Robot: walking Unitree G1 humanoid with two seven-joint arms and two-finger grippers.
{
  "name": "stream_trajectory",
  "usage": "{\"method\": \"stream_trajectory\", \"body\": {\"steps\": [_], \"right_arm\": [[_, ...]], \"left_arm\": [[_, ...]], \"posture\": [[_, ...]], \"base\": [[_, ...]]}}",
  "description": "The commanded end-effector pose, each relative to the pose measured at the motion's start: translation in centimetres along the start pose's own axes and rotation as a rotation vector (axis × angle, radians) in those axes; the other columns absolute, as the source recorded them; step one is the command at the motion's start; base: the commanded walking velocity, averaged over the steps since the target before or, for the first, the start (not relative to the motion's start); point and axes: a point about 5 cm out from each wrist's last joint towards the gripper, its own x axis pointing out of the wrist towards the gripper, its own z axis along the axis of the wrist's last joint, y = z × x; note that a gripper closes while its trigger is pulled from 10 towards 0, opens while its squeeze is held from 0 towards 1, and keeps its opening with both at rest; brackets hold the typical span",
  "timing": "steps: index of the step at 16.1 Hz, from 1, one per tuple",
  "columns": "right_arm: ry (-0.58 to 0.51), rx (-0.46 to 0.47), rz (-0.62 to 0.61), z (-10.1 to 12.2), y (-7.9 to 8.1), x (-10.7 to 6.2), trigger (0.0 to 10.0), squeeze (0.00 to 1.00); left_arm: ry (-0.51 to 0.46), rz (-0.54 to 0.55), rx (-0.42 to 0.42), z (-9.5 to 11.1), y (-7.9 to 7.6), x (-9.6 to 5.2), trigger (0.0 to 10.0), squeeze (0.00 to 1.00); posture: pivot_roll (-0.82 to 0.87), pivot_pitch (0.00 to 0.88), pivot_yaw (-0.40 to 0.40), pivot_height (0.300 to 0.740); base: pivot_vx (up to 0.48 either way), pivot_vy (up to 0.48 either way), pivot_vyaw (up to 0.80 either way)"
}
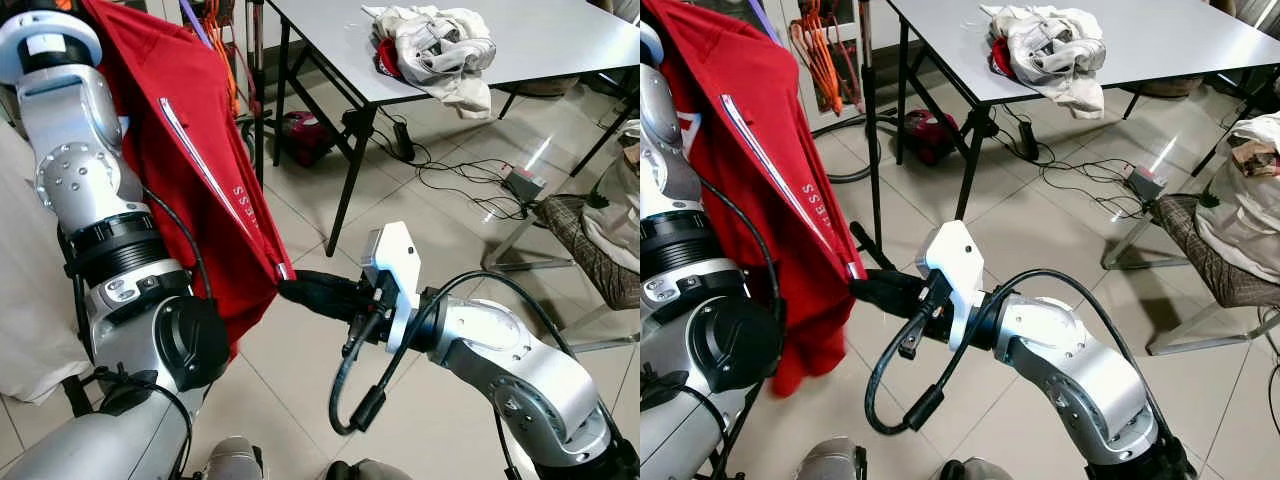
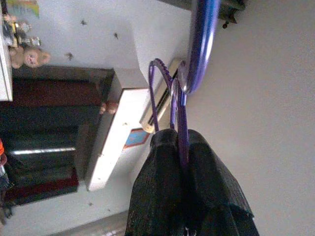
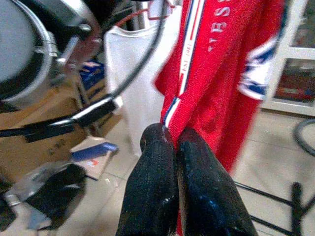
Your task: Hang hanger
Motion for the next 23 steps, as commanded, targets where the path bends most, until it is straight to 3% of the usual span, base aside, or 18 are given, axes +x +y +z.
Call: {"method": "stream_trajectory", "body": {"steps": [1, 2, 4, 5, 6, 7, 8, 10, 11, 12, 13, 14, 15, 18, 21, 23], "right_arm": [[0.067, -0.006, -0.124, -1.2, -1.5, -0.3, 0.0, 0.0], [0.065, -0.032, -0.265, -1.0, -3.5, -0.9, 0.0, 0.0], [0.059, -0.065, -0.467, -0.3, -6.5, -2.6, 0.0, 0.0], [0.038, -0.089, -0.605, 0.3, -8.4, -3.8, 0.0, 0.0], [0.029, -0.092, -0.643, 0.5, -8.9, -4.2, 0.0, 0.0], [-0.021, -0.094, -0.734, 1.5, -10.2, -5.4, 0.0, 0.0], [-0.021, -0.113, -0.767, 2.0, -11.0, -6.2, 0.0, 0.0], [-0.002, -0.131, -0.741, 1.9, -11.0, -6.2, 0.0, 0.0], [-0.022, -0.139, -0.73, 2.0, -10.6, -5.7, 0.0, 0.0], [-0.054, -0.142, -0.733, 2.4, -10.6, -5.7, 0.0, 0.0], [-0.095, -0.122, -0.713, 3.0, -10.5, -5.7, 0.0, 0.0], [-0.106, -0.117, -0.677, 3.2, -10.3, -5.6, 0.0, 0.0], [-0.064, -0.139, -0.467, 3.0, -8.3, -4.8, 0.0, 0.0], [-0.01, -0.125, -0.299, 1.6, -5.9, -3.8, 0.0, 0.0], [0.008, -0.116, -0.275, 1.0, -5.2, -3.3, 0.0, 0.0], [-0.024, -0.111, -0.312, 1.4, -5.3, -3.2, 0.0, 0.0]], "left_arm": [[0.044, -0.09, -0.033, -0.7, -2.3, 0.7, 10.0, 0.0], [0.166, -0.119, -0.01, -1.7, -2.4, 0.4, 10.0, 0.0], [0.308, -0.215, -0.067, -2.7, -3.3, -0.5, 10.0, 0.0], [0.472, -0.292, -0.021, -3.7, -3.8, -1.7, 10.0, 0.0], [0.517, -0.32, 0.02, -4.0, -3.9, -2.1, 10.0, 0.0], [0.613, -0.388, 0.165, -4.9, -4.0, -3.3, 10.0, 0.0], [0.532, -0.359, 0.184, -4.9, -4.1, -3.1, 10.0, 0.0], [0.384, -0.299, 0.14, -4.2, -4.3, -2.1, 10.0, 0.0], [0.319, -0.234, 0.223, -3.3, -3.8, -1.2, 10.0, 0.0], [0.424, -0.195, 0.461, -3.7, -2.6, -1.4, 10.0, 0.0], [0.466, -0.203, 0.772, -4.0, -1.4, -1.7, 10.0, 0.0], [0.467, -0.16, 0.869, -4.0, -0.7, -1.8, 10.0, 0.0], [0.357, -0.045, 0.89, -3.1, 0.6, -1.8, 10.0, 0.0], [0.272, 0.033, 0.957, -2.6, 1.3, -1.4, 10.0, 0.0], [0.209, 0.09, 1.054, -2.2, 2.0, -1.1, 10.0, 0.0], [0.181, 0.108, 1.058, -2.1, 2.1, -0.9, 10.0, 0.0]], "posture": [[0.04, 0.058, -0.058, 0.74], [0.04, 0.058, -0.057, 0.74], [0.04, 0.056, -0.055, 0.74], [0.04, 0.058, -0.055, 0.74], [0.04, 0.058, -0.055, 0.74], [0.04, 0.058, -0.055, 0.74], [0.04, 0.054, -0.06, 0.74], [0.04, 0.05, -0.064, 0.74], [0.04, 0.044, -0.068, 0.74], [0.04, 0.042, -0.069, 0.74], [0.04, 0.04, -0.068, 0.74], [0.04, 0.04, -0.068, 0.74], [0.03, 0.035, -0.066, 0.74], [0.03, 0.033, -0.067, 0.74], [0.03, 0.035, -0.056, 0.74], [0.02, 0.037, -0.056, 0.74]], "base": [[0.0, 0.0, 0.0], [0.0, 0.0, 0.0], [0.0, 0.0, 0.0], [0.0, 0.0, 0.0], [0.0, 0.0, 0.0], [0.0, 0.0, 0.0], [0.0, 0.0, 0.0], [0.0, 0.0, 0.0], [0.0, 0.0, 0.0], [0.0, 0.0, 0.0], [0.0, 0.0, 0.0], [0.0, 0.0, 0.0], [0.0, 0.0, 0.0], [0.0, 0.0, 0.0], [0.0, 0.0, 0.0], [0.0, 0.0, 0.0]]}}
